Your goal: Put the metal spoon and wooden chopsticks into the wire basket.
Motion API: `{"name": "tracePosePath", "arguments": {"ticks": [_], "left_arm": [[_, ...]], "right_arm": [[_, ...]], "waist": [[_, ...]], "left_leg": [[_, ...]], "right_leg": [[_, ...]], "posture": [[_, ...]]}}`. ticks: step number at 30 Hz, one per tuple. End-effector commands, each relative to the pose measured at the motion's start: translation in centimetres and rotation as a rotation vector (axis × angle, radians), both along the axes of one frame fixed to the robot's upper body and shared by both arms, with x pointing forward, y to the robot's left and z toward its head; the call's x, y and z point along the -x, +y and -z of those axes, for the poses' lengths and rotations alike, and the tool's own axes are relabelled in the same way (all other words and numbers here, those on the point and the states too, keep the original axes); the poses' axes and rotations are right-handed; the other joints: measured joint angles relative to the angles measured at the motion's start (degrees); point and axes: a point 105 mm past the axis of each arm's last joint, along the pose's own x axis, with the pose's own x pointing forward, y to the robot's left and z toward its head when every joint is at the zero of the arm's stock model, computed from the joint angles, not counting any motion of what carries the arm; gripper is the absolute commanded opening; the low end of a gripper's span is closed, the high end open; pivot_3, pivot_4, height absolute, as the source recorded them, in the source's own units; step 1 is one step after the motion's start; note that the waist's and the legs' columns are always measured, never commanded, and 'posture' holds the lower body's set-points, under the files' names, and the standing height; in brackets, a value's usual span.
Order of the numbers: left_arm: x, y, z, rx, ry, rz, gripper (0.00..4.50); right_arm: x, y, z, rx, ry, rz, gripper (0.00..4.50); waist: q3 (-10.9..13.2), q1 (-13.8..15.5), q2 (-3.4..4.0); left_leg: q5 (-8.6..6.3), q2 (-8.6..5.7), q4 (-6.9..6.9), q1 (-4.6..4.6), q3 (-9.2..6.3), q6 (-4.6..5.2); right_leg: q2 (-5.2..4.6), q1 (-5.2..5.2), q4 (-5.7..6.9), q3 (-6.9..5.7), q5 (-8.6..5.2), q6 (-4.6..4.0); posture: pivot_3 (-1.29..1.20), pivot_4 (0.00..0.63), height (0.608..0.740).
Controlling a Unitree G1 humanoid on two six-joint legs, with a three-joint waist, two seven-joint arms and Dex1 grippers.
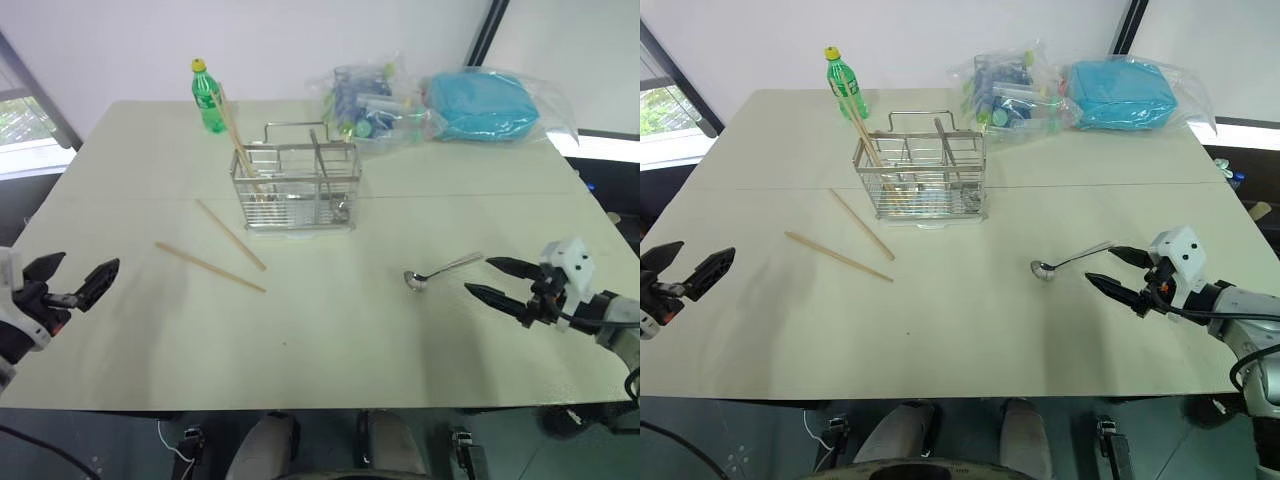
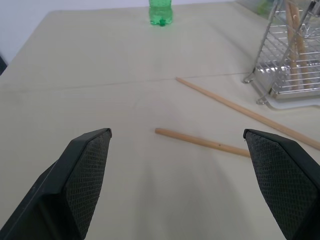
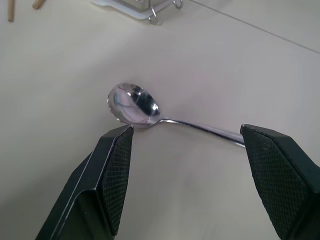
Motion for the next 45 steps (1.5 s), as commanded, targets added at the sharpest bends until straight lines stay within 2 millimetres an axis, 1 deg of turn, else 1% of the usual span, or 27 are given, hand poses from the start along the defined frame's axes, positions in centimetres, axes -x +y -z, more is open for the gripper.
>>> {"name": "tracePosePath", "arguments": {"ticks": [1,5,12,16,18,19,22,25,26,30,34,38,41,45], "left_arm": [[0.3,0.0,-1.2,-0.039,-0.030,-0.003,4.47],[0.2,-0.3,-0.9,-0.027,-0.016,0.008,4.47],[-0.1,-0.4,-1.2,-0.024,-0.023,0.022,4.47],[-0.2,-0.3,-1.6,-0.022,-0.030,0.028,4.47],[-0.5,-0.8,-2.2,-0.011,-0.047,0.057,4.47],[-0.7,-1.3,-2.6,-0.006,-0.053,0.081,4.47],[-1.2,-3.6,-4.2,0.010,-0.070,0.215,4.47],[-1.6,-6.6,-5.4,0.000,-0.054,0.400,4.47],[-1.7,-7.8,-5.7,-0.011,-0.042,0.481,4.47],[-1.3,-11.7,-5.8,-0.054,0.033,0.744,4.47],[-0.5,-15.1,-5.3,-0.106,0.106,0.982,4.47],[-0.6,-17.0,-5.1,-0.120,0.112,1.095,4.47],[-0.7,-17.7,-5.1,-0.122,0.106,1.126,4.47],[-0.5,-18.3,-5.0,-0.123,0.118,1.160,4.47]], "right_arm": [[-0.3,0.2,-1.1,0.007,-0.036,-0.010,3.54],[-0.3,0.3,-1.1,0.008,-0.036,-0.012,3.54],[-0.6,0.4,-1.3,0.019,-0.049,-0.017,3.54],[-0.9,0.3,-1.5,0.029,-0.059,-0.019,3.54],[-1.1,0.4,-1.7,0.049,-0.063,-0.039,3.54],[-1.3,0.4,-1.9,0.059,-0.065,-0.052,3.54],[-2.4,0.6,-3.0,0.105,-0.080,-0.119,3.54],[-3.8,1.3,-4.0,0.176,-0.082,-0.231,3.54],[-4.3,1.6,-4.1,0.209,-0.080,-0.275,3.54],[-6.1,2.4,-4.2,0.319,-0.053,-0.427,3.54],[-7.7,3.2,-3.5,0.461,0.021,-0.576,3.54],[-9.3,3.2,-2.2,0.597,0.109,-0.636,3.54],[-9.6,2.9,-1.2,0.692,0.170,-0.680,3.54],[-9.6,3.1,-0.2,0.755,0.221,-0.733,3.54]], "waist": [[0.0,0.0,0.00],[0.0,0.0,-0.01],[0.0,0.0,-0.01],[0.0,0.0,0.00],[0.0,0.0,-0.01],[0.0,0.0,-0.01],[0.1,-0.1,0.00],[0.1,-0.2,0.02],[0.1,-0.2,0.01],[0.1,-0.5,0.03],[0.3,-0.9,0.05],[0.3,-1.7,0.00],[0.3,-1.8,0.00],[0.3,-1.8,0.00]], "left_leg": [[0.00,0.00,0.00,0.00,0.00,0.00],[0.00,0.00,0.00,0.00,0.01,0.00],[0.00,0.01,0.00,0.00,0.01,0.01],[0.00,0.02,0.01,0.01,0.02,0.00],[0.00,0.02,0.01,0.02,0.03,0.01],[0.01,0.02,0.01,0.02,0.03,0.01],[0.01,0.02,0.06,0.03,0.07,0.01],[0.01,0.07,0.05,0.07,0.21,0.01],[0.01,0.08,0.03,0.07,0.25,0.01],[0.02,0.12,-0.06,0.08,0.44,0.01],[0.14,0.11,-0.16,0.08,0.53,-0.17],[0.27,0.12,-0.24,0.09,0.51,-0.39],[0.31,0.13,-0.24,0.10,0.51,-0.45],[0.33,0.13,-0.27,0.10,0.50,-0.48]], "right_leg": [[0.00,0.00,0.00,0.00,0.00,0.00],[0.00,0.00,0.00,0.00,0.00,0.00],[0.01,0.00,0.00,0.00,0.01,-0.01],[0.02,0.00,0.00,0.00,0.02,-0.03],[0.02,0.00,0.01,0.00,0.03,-0.04],[0.03,0.00,0.01,0.00,0.03,-0.04],[0.05,-0.01,0.03,0.00,0.08,-0.07],[0.05,-0.03,0.02,-0.01,0.14,-0.09],[0.06,-0.05,0.02,-0.01,0.15,-0.10],[0.09,-0.11,0.00,0.00,0.19,-0.12],[0.10,-0.16,-0.04,0.01,0.28,-0.03],[0.12,-0.17,-0.03,0.02,0.32,0.02],[0.15,-0.20,0.01,0.03,0.35,0.01],[0.16,-0.22,0.02,0.04,0.37,0.02]], "posture": [[0.00,0.150,0.707],[0.00,0.150,0.707],[0.00,0.150,0.707],[0.00,0.150,0.707],[0.00,0.150,0.707],[0.00,0.150,0.707],[0.00,0.150,0.707],[0.00,0.150,0.707],[0.00,0.150,0.707],[0.00,0.150,0.707],[0.00,0.150,0.707],[0.00,0.150,0.707],[0.00,0.150,0.707],[0.00,0.150,0.707]]}}
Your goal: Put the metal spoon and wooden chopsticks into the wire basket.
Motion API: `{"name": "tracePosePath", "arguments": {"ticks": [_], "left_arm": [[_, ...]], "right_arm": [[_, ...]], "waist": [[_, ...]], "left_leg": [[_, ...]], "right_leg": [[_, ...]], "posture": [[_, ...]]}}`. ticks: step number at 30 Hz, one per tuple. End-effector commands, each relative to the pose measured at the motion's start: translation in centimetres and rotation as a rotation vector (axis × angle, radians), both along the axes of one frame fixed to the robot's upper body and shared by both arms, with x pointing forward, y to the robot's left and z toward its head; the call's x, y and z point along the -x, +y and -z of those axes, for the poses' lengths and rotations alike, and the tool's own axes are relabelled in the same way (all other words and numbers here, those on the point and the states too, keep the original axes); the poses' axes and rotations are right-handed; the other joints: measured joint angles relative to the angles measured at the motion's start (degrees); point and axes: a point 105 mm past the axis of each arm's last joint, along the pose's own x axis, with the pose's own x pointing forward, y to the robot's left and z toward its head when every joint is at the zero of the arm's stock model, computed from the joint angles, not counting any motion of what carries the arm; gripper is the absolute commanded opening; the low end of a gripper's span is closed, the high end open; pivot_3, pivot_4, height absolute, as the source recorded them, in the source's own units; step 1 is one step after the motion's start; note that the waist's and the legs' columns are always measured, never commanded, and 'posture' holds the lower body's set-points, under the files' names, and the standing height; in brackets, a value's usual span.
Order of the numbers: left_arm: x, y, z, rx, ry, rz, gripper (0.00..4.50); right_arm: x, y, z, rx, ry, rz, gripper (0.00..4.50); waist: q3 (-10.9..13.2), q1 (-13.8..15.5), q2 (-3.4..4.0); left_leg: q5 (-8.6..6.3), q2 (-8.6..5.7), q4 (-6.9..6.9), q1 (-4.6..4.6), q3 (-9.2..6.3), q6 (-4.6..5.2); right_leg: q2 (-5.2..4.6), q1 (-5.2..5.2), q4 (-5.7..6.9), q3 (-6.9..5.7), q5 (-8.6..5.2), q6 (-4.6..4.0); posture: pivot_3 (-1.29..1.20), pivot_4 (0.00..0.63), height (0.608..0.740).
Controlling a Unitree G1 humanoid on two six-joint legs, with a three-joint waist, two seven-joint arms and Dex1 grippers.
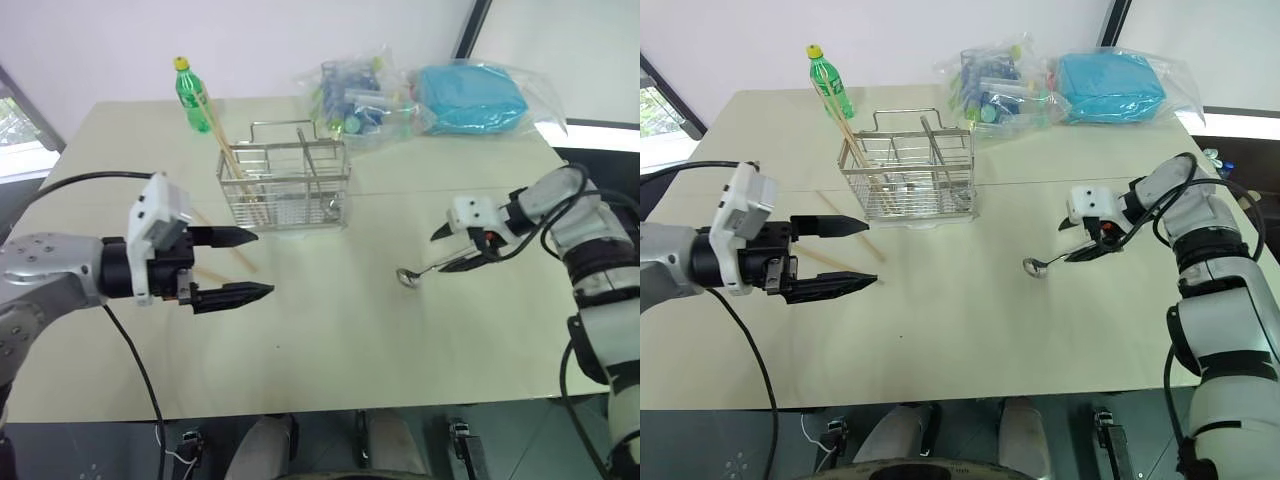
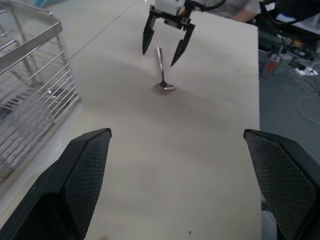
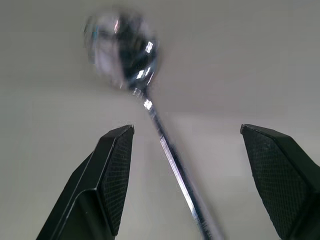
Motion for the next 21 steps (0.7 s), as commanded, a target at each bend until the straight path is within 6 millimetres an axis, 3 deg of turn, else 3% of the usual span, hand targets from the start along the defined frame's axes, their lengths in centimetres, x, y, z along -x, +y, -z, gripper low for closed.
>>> {"name": "tracePosePath", "arguments": {"ticks": [1,9,12,17,21], "left_arm": [[0.2,-0.5,-0.4,-0.003,-0.024,0.030,4.47],[0.0,-0.9,-0.9,-0.007,-0.044,0.035,4.47],[-0.1,-0.8,-1.1,-0.007,-0.052,0.024,4.50],[-0.5,-0.6,-1.7,-0.002,-0.071,0.014,4.50],[-0.8,-0.6,-2.0,0.002,-0.083,0.011,4.50]], "right_arm": [[-0.3,0.0,-0.4,0.049,-0.014,-0.040,3.54],[-0.3,1.5,0.7,0.007,0.028,-0.059,3.54],[-0.1,1.8,0.8,-0.023,0.059,-0.063,2.68],[-0.2,1.8,0.8,-0.027,0.049,-0.057,0.16],[-0.2,1.8,0.9,-0.036,0.033,-0.054,0.03]], "waist": [[0.0,0.0,0.00],[0.0,-0.1,0.00],[0.0,-0.1,0.00],[0.0,-0.1,0.00],[0.0,-0.1,-0.01]], "left_leg": [[0.00,0.00,-0.01,0.00,-0.01,0.00],[0.09,0.16,0.04,0.03,0.01,-0.16],[0.14,0.30,0.05,0.04,0.01,-0.23],[0.17,0.38,0.04,0.03,0.00,-0.29],[0.18,0.38,0.05,0.05,0.03,-0.31]], "right_leg": [[0.01,0.00,0.00,0.00,0.01,0.01],[0.24,-0.01,0.02,0.15,0.23,0.01],[0.41,-0.01,0.02,0.20,0.29,-0.07],[0.54,-0.06,0.05,0.24,0.32,-0.12],[0.56,-0.06,0.06,0.30,0.34,-0.14]], "posture": [[0.00,0.150,0.707],[0.00,0.150,0.707],[0.00,0.150,0.707],[0.00,0.150,0.707],[0.00,0.150,0.707]]}}
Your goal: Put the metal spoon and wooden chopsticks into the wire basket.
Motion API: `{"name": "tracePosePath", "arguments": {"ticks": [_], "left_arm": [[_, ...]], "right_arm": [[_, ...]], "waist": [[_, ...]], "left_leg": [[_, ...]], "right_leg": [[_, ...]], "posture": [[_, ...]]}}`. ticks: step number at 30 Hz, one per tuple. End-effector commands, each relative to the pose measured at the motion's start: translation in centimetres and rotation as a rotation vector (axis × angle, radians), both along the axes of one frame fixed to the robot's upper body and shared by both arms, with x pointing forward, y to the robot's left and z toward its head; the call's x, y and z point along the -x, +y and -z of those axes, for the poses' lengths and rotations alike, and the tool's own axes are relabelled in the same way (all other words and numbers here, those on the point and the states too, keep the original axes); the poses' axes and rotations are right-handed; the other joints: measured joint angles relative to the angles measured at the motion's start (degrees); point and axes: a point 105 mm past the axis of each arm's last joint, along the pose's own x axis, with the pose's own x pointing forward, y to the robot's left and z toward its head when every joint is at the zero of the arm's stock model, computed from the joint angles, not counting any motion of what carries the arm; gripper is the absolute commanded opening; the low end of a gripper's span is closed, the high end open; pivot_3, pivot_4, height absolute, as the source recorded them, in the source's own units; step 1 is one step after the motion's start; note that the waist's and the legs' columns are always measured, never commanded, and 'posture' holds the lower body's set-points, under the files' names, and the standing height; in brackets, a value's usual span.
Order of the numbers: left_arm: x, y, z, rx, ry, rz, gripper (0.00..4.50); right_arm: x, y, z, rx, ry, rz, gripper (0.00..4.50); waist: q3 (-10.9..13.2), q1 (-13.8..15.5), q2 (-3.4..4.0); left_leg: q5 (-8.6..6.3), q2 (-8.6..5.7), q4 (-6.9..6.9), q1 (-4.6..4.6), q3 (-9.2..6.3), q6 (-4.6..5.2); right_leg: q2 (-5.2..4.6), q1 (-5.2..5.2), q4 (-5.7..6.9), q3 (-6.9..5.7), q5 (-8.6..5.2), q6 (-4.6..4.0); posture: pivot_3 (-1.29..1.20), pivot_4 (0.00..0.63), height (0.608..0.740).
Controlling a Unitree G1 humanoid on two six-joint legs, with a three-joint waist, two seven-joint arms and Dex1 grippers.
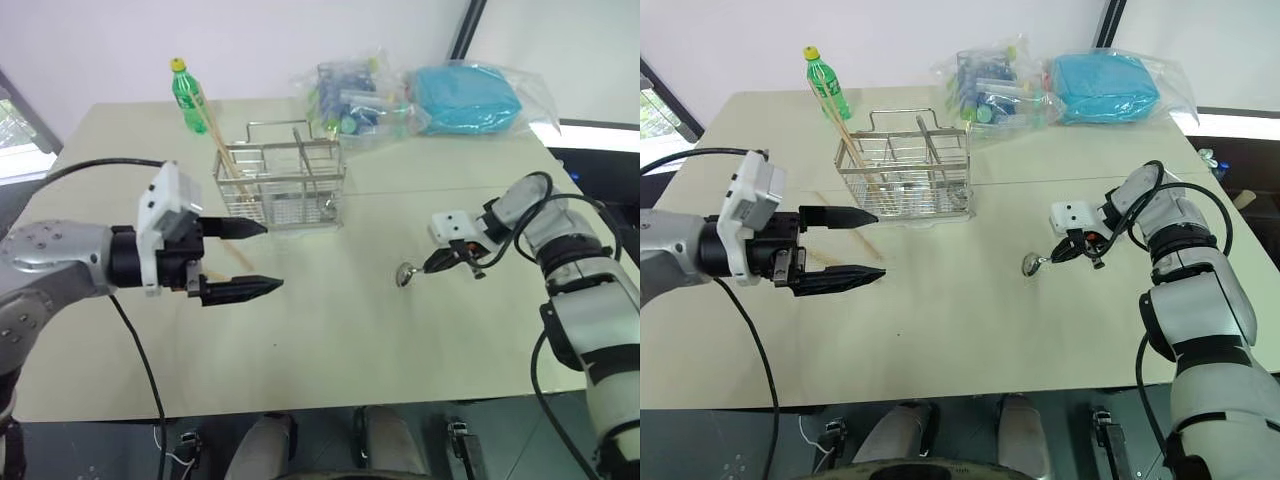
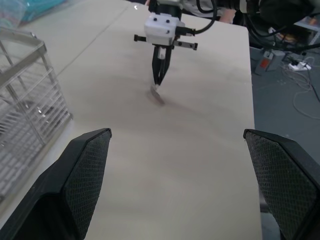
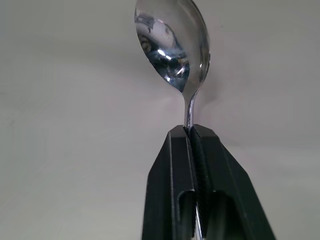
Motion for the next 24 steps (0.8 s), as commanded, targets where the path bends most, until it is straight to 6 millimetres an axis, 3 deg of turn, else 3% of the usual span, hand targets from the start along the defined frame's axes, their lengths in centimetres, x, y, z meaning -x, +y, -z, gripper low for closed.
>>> {"name": "tracePosePath", "arguments": {"ticks": [1,9,18,22,24], "left_arm": [[-0.3,0.0,-0.7,0.000,-0.037,-0.007,4.50],[-1.0,0.7,-1.2,0.015,-0.065,-0.044,4.50],[-2.2,1.8,-2.4,0.065,-0.103,-0.113,4.50],[-2.6,2.2,-2.7,0.079,-0.112,-0.130,4.50],[-2.9,2.3,-2.9,0.087,-0.123,-0.140,4.50]], "right_arm": [[-0.4,0.1,-0.7,-0.035,-0.048,0.005,0.03],[0.1,2.3,-2.7,-0.212,-0.129,-0.075,0.03],[4.8,4.8,-7.7,-0.474,-0.078,-0.109,0.03],[5.3,6.4,-11.6,-0.666,-0.046,-0.054,0.03],[5.2,7.9,-14.9,-0.824,-0.049,-0.032,0.03]], "waist": [[0.0,0.0,0.00],[0.0,-0.1,0.00],[0.0,0.4,0.00],[0.0,0.3,0.00],[0.0,0.2,0.00]], "left_leg": [[0.00,0.00,0.00,0.00,0.00,0.00],[0.01,0.04,0.00,0.02,0.02,-0.02],[-0.02,0.07,0.06,-0.05,-0.03,0.02],[-0.14,0.10,0.07,-0.02,-0.01,0.24],[-0.15,0.11,0.07,-0.02,0.00,0.26]], "right_leg": [[0.01,0.00,0.00,0.00,0.00,0.00],[0.07,-0.05,0.04,0.10,0.02,0.01],[0.05,-0.07,0.02,0.16,0.05,0.05],[0.06,-0.09,0.03,0.22,0.06,0.04],[0.08,-0.14,0.05,0.26,0.06,0.03]], "posture": [[0.00,0.150,0.707],[0.00,0.150,0.707],[0.00,0.150,0.707],[0.00,0.150,0.707],[0.00,0.150,0.707]]}}
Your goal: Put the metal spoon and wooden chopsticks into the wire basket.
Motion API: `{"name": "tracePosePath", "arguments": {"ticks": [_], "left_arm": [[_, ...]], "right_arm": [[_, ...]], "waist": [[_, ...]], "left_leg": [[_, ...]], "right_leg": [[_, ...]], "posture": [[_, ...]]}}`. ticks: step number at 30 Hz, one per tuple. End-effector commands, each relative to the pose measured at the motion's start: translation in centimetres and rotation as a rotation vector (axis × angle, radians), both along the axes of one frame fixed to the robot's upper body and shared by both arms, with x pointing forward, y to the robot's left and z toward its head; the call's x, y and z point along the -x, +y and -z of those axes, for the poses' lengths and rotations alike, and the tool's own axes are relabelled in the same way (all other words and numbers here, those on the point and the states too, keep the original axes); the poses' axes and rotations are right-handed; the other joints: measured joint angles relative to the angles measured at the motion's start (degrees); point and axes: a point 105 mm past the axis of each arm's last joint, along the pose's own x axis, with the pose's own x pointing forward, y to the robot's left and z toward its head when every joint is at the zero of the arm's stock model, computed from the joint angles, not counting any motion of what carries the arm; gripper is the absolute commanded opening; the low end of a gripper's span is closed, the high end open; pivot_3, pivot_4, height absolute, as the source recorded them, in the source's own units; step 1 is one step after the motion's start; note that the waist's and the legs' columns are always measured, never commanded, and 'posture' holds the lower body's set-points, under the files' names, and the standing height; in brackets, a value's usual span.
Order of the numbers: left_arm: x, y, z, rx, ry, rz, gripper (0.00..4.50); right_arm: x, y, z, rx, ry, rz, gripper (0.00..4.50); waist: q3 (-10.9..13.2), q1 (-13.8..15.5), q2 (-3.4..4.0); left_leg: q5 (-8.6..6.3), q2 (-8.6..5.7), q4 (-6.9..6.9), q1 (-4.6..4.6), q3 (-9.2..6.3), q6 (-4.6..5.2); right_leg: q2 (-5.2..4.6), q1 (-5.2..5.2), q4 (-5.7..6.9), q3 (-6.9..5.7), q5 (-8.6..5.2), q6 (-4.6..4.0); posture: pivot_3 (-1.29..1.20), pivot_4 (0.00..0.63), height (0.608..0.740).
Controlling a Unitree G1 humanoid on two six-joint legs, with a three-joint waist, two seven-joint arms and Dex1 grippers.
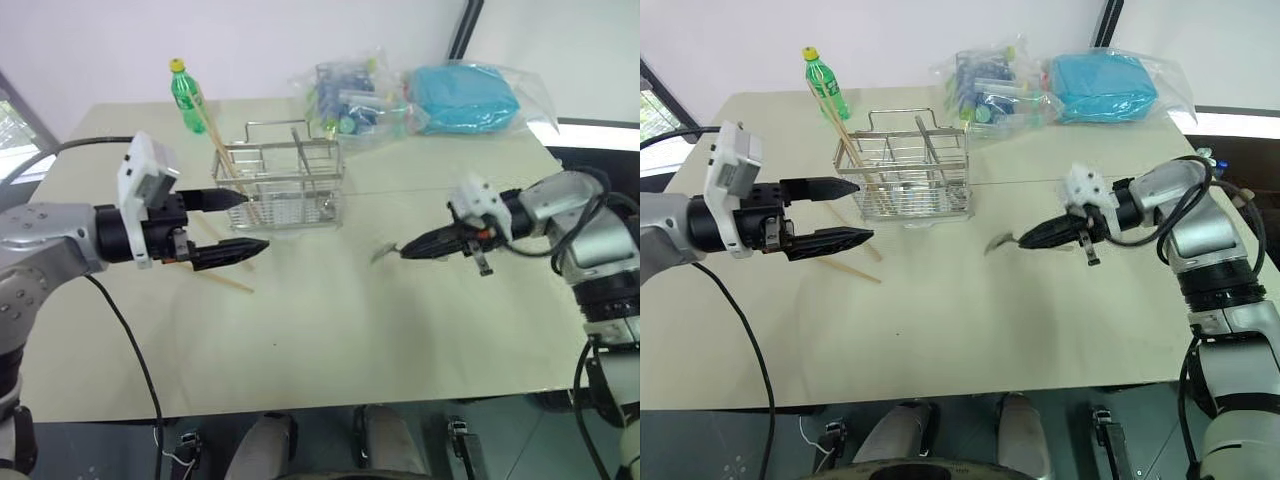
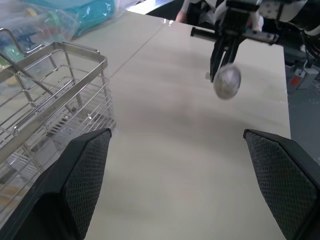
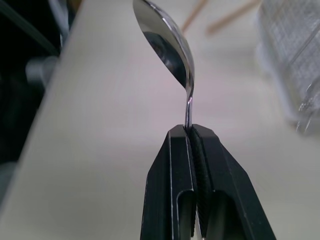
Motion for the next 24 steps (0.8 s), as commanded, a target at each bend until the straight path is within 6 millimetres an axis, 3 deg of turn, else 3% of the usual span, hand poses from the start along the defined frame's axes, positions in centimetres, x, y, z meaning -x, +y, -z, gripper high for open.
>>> {"name": "tracePosePath", "arguments": {"ticks": [1,4,6,10,14,18,24], "left_arm": [[-0.3,0.5,-1.8,0.026,-0.088,-0.024,4.50],[-0.7,0.6,-2.3,0.048,-0.105,-0.038,4.50],[-0.9,0.7,-2.6,0.059,-0.114,-0.047,4.50],[-1.4,1.1,-3.2,0.077,-0.138,-0.074,4.50],[-2.5,1.7,-4.2,0.118,-0.187,-0.141,4.50],[-3.5,2.3,-5.4,0.172,-0.239,-0.217,4.50],[-3.3,2.3,-5.7,0.187,-0.248,-0.235,4.50]], "right_arm": [[0.1,2.6,-7.2,-0.289,-0.052,0.018,0.03],[-0.7,5.0,-12.2,-0.533,-0.046,0.067,0.03],[-1.3,6.2,-14.4,-0.647,-0.026,0.100,0.03],[-3.0,8.2,-16.3,-0.795,0.007,0.182,0.03],[-5.9,10.4,-15.0,-0.837,0.012,0.308,0.03],[-8.2,11.4,-12.5,-0.842,0.015,0.410,0.03],[-9.9,12.2,-8.4,-0.816,0.044,0.501,0.03]], "waist": [[0.0,-0.1,0.00],[0.0,-0.1,-0.02],[0.0,0.1,-0.06],[-0.2,0.3,-0.36],[-0.2,0.1,-0.36],[-0.2,-0.2,-0.36],[-0.2,-0.4,-0.37]], "left_leg": [[0.00,0.01,-0.02,-0.01,0.04,0.00],[0.13,0.04,-0.05,-0.08,0.08,-0.23],[0.15,0.04,-0.06,-0.08,0.07,-0.26],[0.15,0.00,-0.08,-0.14,0.01,-0.27],[0.15,-0.07,0.03,-0.15,0.10,-0.25],[0.15,-0.06,0.06,-0.15,0.21,-0.25],[0.15,-0.04,0.03,-0.13,0.28,-0.25]], "right_leg": [[0.00,-0.04,0.00,0.04,0.02,-0.02],[0.03,-0.21,0.04,0.11,0.08,-0.10],[0.03,-0.24,0.09,0.12,0.09,-0.11],[0.02,-0.28,0.11,0.15,0.09,-0.12],[0.00,-0.30,0.16,0.25,0.18,-0.05],[0.01,-0.55,0.72,0.38,0.18,-0.01],[0.05,-0.62,0.76,0.47,0.19,0.00]], "posture": [[0.00,0.150,0.707],[0.00,0.150,0.707],[0.00,0.150,0.707],[0.00,0.150,0.707],[0.00,0.150,0.707],[0.00,0.150,0.707],[0.00,0.150,0.707]]}}
